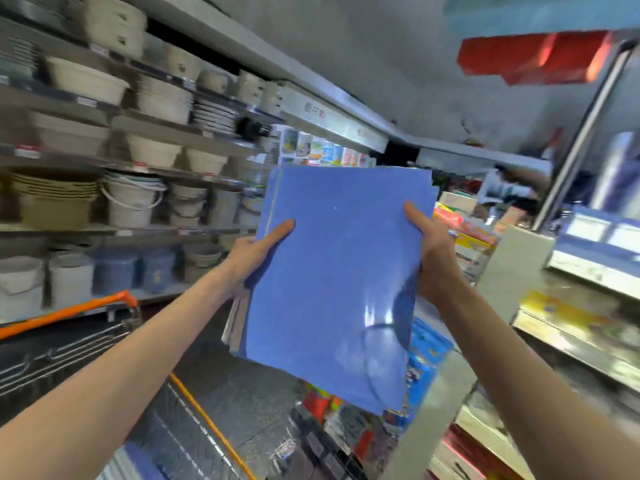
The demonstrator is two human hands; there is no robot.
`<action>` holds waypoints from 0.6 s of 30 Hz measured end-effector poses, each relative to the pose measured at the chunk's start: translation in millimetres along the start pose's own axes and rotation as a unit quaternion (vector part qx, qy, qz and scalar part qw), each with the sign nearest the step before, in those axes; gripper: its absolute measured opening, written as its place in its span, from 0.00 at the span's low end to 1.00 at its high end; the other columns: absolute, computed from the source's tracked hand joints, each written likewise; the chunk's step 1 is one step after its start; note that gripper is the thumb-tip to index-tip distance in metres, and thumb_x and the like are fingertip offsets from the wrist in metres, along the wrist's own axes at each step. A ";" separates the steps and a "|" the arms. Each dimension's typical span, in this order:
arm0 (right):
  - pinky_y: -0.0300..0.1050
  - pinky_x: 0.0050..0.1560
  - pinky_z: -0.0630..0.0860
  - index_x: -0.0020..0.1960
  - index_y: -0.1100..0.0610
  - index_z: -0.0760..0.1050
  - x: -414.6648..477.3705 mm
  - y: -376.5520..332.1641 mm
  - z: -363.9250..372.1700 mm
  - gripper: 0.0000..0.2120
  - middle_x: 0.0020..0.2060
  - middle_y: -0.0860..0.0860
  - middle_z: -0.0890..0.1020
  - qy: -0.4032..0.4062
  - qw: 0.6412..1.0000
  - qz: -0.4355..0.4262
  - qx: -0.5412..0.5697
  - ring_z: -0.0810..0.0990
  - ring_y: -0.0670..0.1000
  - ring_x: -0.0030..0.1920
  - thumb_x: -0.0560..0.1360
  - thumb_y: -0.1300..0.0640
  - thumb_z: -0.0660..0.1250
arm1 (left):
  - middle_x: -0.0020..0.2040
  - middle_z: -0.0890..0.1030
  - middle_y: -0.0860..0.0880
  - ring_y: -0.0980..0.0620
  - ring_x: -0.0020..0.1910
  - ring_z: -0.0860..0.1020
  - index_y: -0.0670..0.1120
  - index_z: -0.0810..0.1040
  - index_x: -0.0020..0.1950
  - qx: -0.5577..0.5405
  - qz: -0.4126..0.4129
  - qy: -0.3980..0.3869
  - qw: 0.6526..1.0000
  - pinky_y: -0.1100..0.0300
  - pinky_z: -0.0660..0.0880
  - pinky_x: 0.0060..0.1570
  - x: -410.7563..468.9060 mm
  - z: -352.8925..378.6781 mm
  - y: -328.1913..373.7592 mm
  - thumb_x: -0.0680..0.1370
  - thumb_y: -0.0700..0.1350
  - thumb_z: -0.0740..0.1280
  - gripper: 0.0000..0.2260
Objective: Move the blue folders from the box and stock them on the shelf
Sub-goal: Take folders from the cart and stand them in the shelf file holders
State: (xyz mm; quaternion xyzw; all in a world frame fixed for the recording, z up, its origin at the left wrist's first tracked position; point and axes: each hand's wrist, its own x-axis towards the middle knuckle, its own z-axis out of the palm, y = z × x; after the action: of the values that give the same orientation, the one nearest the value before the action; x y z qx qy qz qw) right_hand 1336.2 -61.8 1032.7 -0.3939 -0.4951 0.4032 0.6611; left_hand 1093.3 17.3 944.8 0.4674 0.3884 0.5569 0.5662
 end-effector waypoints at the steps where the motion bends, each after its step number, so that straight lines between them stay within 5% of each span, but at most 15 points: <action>1: 0.55 0.60 0.79 0.67 0.61 0.77 -2.6 -11.8 -13.4 0.19 0.61 0.59 0.82 0.007 1.000 -0.015 -0.016 0.82 0.60 0.58 0.79 0.52 0.66 | 0.58 0.83 0.40 0.42 0.57 0.82 0.38 0.84 0.57 -0.005 0.005 -0.016 1.000 0.49 0.76 0.61 1.5 18.0 0.4 0.66 0.61 0.80 0.31; 3: 0.55 0.60 0.78 0.66 0.60 0.77 -11.0 -37.4 -42.0 0.19 0.60 0.58 0.82 0.012 0.999 -0.036 -0.035 0.82 0.59 0.59 0.79 0.53 0.66 | 0.56 0.80 0.36 0.45 0.53 0.82 0.30 0.77 0.62 -0.002 0.044 -0.043 0.998 0.59 0.75 0.59 -3.1 54.4 3.8 0.77 0.51 0.74 0.26; 5: 0.52 0.55 0.80 0.67 0.59 0.77 -21.6 -65.0 -75.2 0.20 0.61 0.58 0.82 0.026 0.996 -0.056 -0.061 0.83 0.58 0.57 0.78 0.52 0.66 | 0.34 0.81 0.40 0.51 0.28 0.83 0.30 0.82 0.50 0.012 0.046 -0.075 0.996 0.64 0.79 0.38 -9.7 94.0 9.3 0.78 0.53 0.71 0.23; 6: 0.51 0.53 0.80 0.67 0.59 0.77 -28.5 -78.5 -88.6 0.21 0.61 0.58 0.82 0.028 0.994 -0.063 -0.080 0.83 0.58 0.56 0.78 0.51 0.67 | 0.24 0.76 0.42 0.51 0.21 0.77 0.37 0.84 0.39 0.013 0.037 -0.086 0.996 0.62 0.76 0.32 -14.0 111.5 13.3 0.76 0.57 0.73 0.22; 8: 0.52 0.56 0.79 0.67 0.59 0.77 -41.7 -103.9 -117.0 0.22 0.61 0.57 0.82 0.028 0.991 -0.079 -0.101 0.83 0.57 0.57 0.77 0.49 0.67 | 0.25 0.74 0.43 0.45 0.25 0.77 0.44 0.83 0.34 0.000 0.055 -0.104 0.993 0.56 0.76 0.36 -12.0 144.6 16.8 0.68 0.65 0.76 0.23; 13: 0.56 0.68 0.73 0.71 0.58 0.73 -84.4 -151.2 -193.3 0.28 0.65 0.57 0.79 0.057 0.987 -0.105 -0.104 0.78 0.59 0.66 0.76 0.47 0.71 | 0.48 0.87 0.44 0.43 0.48 0.86 0.44 0.85 0.55 -0.034 0.076 -0.157 0.984 0.46 0.83 0.48 -44.1 237.3 37.4 0.58 0.67 0.80 0.35; 18: 0.44 0.53 0.80 0.62 0.53 0.80 -157.3 -177.8 -281.1 0.18 0.56 0.51 0.85 0.123 0.959 -0.084 -0.243 0.85 0.50 0.54 0.74 0.48 0.72 | 0.48 0.87 0.46 0.43 0.46 0.86 0.45 0.85 0.52 -0.058 0.084 -0.194 0.976 0.43 0.83 0.51 -91.4 348.1 44.7 0.59 0.68 0.80 0.33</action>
State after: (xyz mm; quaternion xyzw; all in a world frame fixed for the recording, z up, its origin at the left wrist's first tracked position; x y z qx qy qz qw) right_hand 1605.9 -306.0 1087.3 -0.5460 -0.5244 0.1621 0.6330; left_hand 1408.6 -109.7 1071.3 0.5637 0.1979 0.5228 0.6081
